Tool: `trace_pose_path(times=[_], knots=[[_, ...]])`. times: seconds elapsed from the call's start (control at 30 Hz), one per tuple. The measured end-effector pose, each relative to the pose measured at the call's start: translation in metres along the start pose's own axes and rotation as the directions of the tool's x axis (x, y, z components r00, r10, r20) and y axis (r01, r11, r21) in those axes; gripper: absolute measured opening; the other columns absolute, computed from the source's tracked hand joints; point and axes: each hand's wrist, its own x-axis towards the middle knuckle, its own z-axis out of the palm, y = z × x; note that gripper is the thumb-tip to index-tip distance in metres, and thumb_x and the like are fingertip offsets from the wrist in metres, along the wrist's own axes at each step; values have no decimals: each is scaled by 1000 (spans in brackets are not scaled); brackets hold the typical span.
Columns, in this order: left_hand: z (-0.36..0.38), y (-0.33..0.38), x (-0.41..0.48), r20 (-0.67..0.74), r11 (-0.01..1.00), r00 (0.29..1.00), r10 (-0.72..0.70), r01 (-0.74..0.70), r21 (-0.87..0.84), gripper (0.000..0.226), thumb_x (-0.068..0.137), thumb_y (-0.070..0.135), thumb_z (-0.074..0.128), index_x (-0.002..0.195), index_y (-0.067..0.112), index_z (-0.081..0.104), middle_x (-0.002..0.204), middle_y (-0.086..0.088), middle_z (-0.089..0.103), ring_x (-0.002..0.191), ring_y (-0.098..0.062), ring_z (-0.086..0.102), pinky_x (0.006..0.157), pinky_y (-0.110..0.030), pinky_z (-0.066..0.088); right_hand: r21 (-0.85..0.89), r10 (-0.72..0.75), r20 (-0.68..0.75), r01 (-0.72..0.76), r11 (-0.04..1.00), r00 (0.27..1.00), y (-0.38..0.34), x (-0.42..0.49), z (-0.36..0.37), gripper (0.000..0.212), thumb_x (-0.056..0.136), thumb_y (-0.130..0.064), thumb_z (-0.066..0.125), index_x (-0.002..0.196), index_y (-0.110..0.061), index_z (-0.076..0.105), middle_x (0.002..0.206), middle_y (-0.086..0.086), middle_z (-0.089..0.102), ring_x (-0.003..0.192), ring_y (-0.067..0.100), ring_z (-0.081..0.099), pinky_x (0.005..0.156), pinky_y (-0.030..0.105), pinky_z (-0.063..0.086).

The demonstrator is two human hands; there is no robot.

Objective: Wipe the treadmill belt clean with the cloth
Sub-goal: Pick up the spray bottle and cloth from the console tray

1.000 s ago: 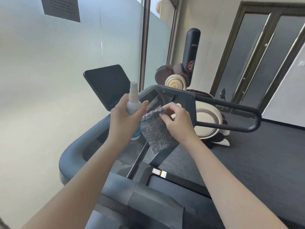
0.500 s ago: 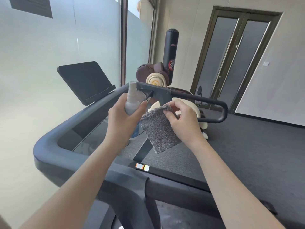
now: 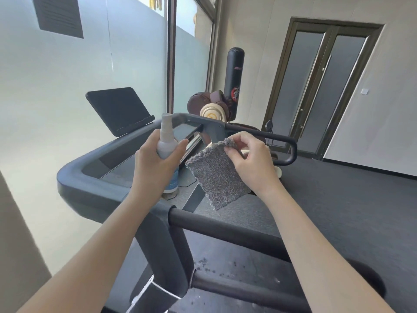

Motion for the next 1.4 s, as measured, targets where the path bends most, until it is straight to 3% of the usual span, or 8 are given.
trace_pose_path(times=[0.17, 0.33, 0.57, 0.73, 1.03, 1.1, 1.27, 1.4], knots=[[-1, 17, -27, -2, 1000, 1000, 15, -15, -7, 27, 88, 30, 68, 90, 5, 56, 80, -18, 63, 77, -37, 59, 73, -47, 51, 30, 11, 1, -11, 999, 1000, -5, -25, -23, 7, 88, -17, 60, 94, -17, 64, 82, -12, 63, 83, 0, 54, 64, 12, 45], [-1, 18, -44, 28, 1000, 1000, -3, 3, -18, 27, 85, 35, 68, 86, 11, 56, 78, -15, 63, 77, -36, 60, 77, -52, 52, 35, 42, -16, -42, 999, 999, -5, -46, -36, 6, 87, -20, 62, 92, -21, 65, 87, -6, 67, 80, 10, 58, 72, 35, 52], [7, 0, -63, 65, 995, 998, -6, 13, -103, 33, 79, 42, 68, 82, 12, 55, 75, -15, 62, 76, -39, 59, 73, -53, 52, -7, 8, -60, -8, 1000, 998, 1, -75, -37, 4, 87, -22, 63, 88, -25, 63, 83, -14, 65, 71, 2, 55, 64, 17, 44], [8, -24, -85, 97, 989, 995, 23, -9, -146, 23, 86, 27, 69, 82, 10, 54, 65, -4, 63, 61, -19, 59, 68, -44, 55, -103, -61, -109, 50, 993, 992, 9, -105, -28, 3, 87, -23, 63, 90, -24, 64, 82, -16, 62, 64, 0, 52, 61, 13, 40], [11, -91, -148, 126, 977, 992, 7, 20, -213, 20, 85, 25, 71, 79, 11, 57, 62, -3, 63, 56, -15, 58, 61, -34, 52, -17, -57, -123, 55, 998, 991, 53, -179, 11, 6, 88, -18, 63, 88, -24, 63, 78, -17, 61, 66, 0, 56, 59, 10, 40], [14, -106, -157, 138, 974, 990, 19, 13, -224, 18, 86, 22, 70, 74, 17, 57, 60, 0, 62, 55, -16, 58, 60, -34, 52, -4, -60, -125, 60, 998, 990, 66, -190, 20, 8, 87, -18, 63, 87, -26, 63, 79, -15, 62, 68, 2, 57, 60, 14, 41], [18, -135, -179, 149, 961, 988, 45, -2, -275, 18, 86, 22, 68, 74, 15, 56, 59, -1, 61, 53, -11, 57, 53, -19, 50, -10, -105, -155, 104, 995, 982, 91, -210, 35, 9, 87, -18, 64, 87, -27, 64, 82, -9, 64, 75, 13, 60, 66, 29, 49], [22, -161, -199, 154, 954, 986, 60, -11, -299, 24, 84, 25, 69, 75, 8, 54, 57, 1, 61, 51, -11, 57, 51, -18, 50, -43, -165, -198, 159, 986, 966, 111, -225, 49, 11, 86, -17, 64, 85, -28, 63, 82, -9, 64, 81, 8, 60, 73, 32, 52]])
